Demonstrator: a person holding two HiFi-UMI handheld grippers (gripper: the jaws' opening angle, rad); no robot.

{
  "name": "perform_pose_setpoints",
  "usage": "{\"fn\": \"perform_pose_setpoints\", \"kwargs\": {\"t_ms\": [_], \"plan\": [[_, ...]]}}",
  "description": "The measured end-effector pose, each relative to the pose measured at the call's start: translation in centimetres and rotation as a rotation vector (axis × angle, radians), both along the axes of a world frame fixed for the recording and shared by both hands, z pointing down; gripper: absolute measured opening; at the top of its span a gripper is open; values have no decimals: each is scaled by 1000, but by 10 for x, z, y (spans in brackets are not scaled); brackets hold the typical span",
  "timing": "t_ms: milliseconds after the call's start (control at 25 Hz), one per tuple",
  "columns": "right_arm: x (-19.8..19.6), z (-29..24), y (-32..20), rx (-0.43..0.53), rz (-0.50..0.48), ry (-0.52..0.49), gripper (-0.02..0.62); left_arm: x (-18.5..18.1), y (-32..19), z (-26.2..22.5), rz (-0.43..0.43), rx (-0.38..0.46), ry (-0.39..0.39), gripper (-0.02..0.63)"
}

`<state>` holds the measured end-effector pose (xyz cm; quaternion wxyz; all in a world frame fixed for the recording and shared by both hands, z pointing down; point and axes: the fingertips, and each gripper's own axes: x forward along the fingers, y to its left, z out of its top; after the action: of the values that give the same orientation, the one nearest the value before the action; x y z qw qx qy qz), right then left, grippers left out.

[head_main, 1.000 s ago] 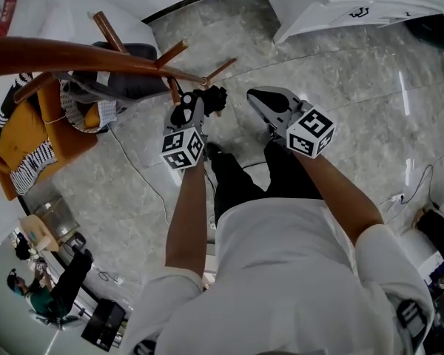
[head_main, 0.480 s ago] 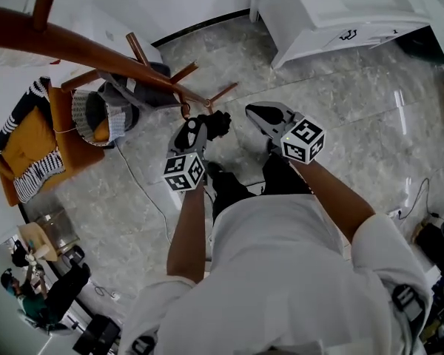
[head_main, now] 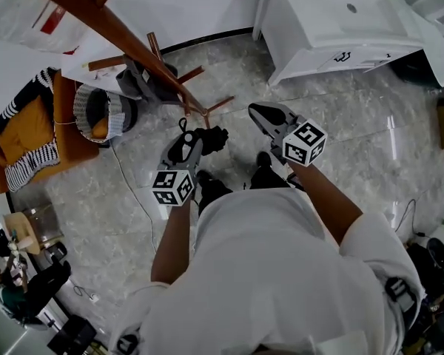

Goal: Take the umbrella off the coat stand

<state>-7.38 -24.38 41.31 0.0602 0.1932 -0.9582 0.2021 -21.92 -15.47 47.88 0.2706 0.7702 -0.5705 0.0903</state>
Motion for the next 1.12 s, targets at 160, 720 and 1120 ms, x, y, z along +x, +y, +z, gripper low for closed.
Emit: {"fn": "perform_pose_setpoints", "kwargs": {"t_ms": [160,720,1120], "plan": [[7,-33,1,53,-5,-19,15,-2,12,-38,14,59,12,199],[61,-96,4,197,56,5,15,-19,40,-152,12,267,21,195],[63,-89,18,168,60,0,15,-41,58,-155,-39,270,12,195]]}}
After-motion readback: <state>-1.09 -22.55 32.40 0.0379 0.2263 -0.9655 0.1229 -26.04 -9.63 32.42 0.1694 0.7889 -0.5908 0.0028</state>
